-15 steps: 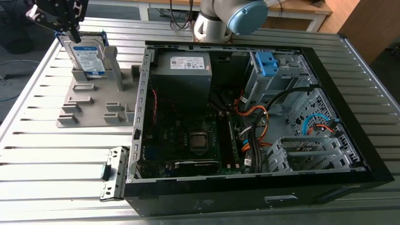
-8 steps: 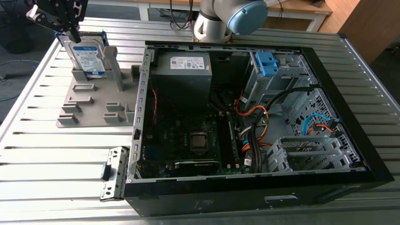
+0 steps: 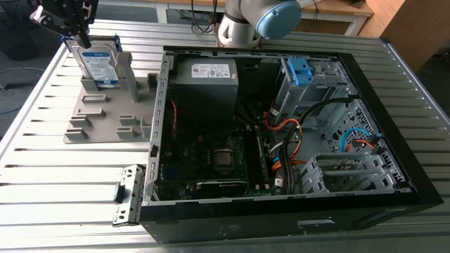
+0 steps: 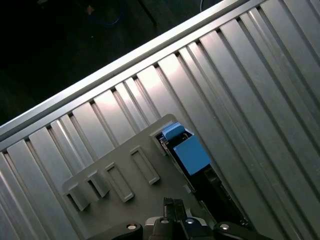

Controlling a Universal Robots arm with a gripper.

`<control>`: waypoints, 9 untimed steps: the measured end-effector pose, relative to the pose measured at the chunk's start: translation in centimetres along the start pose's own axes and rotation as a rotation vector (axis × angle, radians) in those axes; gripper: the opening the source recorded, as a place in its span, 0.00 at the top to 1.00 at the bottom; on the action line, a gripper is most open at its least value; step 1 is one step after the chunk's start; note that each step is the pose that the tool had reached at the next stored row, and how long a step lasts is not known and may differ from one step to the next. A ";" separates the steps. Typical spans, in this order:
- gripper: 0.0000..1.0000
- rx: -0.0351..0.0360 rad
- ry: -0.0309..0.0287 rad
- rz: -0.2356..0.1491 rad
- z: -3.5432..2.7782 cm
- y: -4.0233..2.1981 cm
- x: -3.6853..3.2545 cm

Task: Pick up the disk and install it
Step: 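Pick up the disk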

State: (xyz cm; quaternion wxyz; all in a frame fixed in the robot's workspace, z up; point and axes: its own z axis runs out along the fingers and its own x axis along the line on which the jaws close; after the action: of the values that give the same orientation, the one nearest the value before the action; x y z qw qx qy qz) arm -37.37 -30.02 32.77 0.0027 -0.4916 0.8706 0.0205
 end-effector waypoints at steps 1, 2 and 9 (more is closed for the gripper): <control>0.89 0.0000 0.0002 -0.004 0.00 0.00 0.00; 0.89 -0.0001 0.0003 -0.008 0.00 0.00 0.00; 0.89 -0.0007 0.0012 -0.032 0.00 0.00 0.00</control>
State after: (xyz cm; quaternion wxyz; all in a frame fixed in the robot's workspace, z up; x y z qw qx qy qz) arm -37.37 -30.02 32.77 0.0024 -0.5056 0.8625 0.0205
